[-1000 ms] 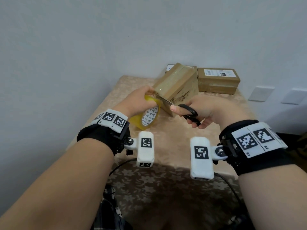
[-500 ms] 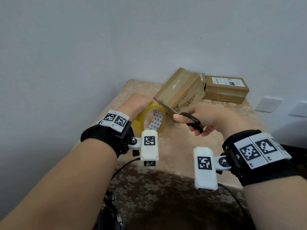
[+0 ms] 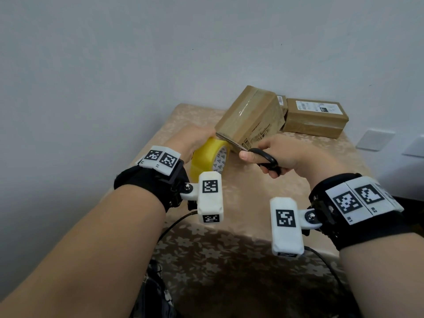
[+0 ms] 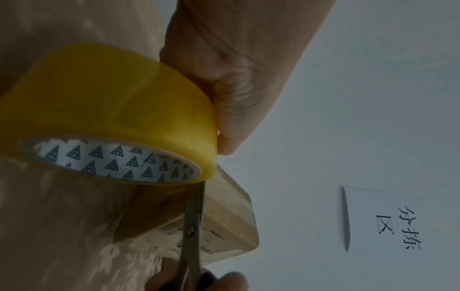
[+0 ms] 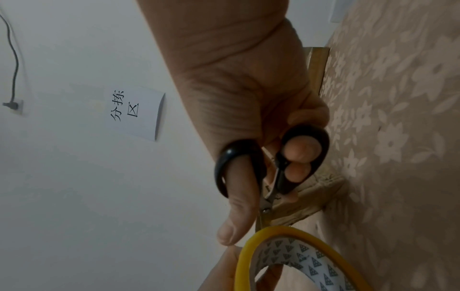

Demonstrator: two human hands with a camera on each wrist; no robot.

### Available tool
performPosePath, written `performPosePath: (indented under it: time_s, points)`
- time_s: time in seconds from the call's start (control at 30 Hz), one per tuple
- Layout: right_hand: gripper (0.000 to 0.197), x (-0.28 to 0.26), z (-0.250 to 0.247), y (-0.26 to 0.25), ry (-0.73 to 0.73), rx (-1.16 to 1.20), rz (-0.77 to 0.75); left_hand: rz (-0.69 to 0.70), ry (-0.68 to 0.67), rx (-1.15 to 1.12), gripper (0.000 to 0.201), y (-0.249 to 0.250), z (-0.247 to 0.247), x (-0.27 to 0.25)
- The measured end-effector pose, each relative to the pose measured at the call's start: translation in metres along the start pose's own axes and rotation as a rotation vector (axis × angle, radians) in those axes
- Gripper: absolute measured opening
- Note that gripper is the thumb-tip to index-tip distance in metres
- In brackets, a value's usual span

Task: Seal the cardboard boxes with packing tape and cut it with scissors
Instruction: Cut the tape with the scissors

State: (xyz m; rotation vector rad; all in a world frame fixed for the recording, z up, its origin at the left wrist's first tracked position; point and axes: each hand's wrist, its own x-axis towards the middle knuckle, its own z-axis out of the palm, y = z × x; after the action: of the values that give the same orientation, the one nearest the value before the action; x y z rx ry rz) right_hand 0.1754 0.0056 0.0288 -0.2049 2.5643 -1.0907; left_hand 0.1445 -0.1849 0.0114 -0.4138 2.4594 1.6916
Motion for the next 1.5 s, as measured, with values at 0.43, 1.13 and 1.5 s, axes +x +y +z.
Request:
performPosePath:
  time_s: [0.43, 1.13, 1.5]
  points:
    - [0.041, 0.004, -0.01, 0.018, -0.02, 0.077, -0.08, -0.114, -0.007, -0.108, 0.016, 0.0, 0.01, -0.002]
    - [0.049, 0.014, 0.0, 0.018, -0.029, 0.112, -0.048, -0.135, -0.061, -0.113, 0.013, 0.003, 0.013, -0.006]
    - [0.062, 0.014, -0.01, 0.034, 0.0, 0.016, 0.022, -0.049, -0.009, -0.102, 0.017, -0.003, 0.008, -0.003]
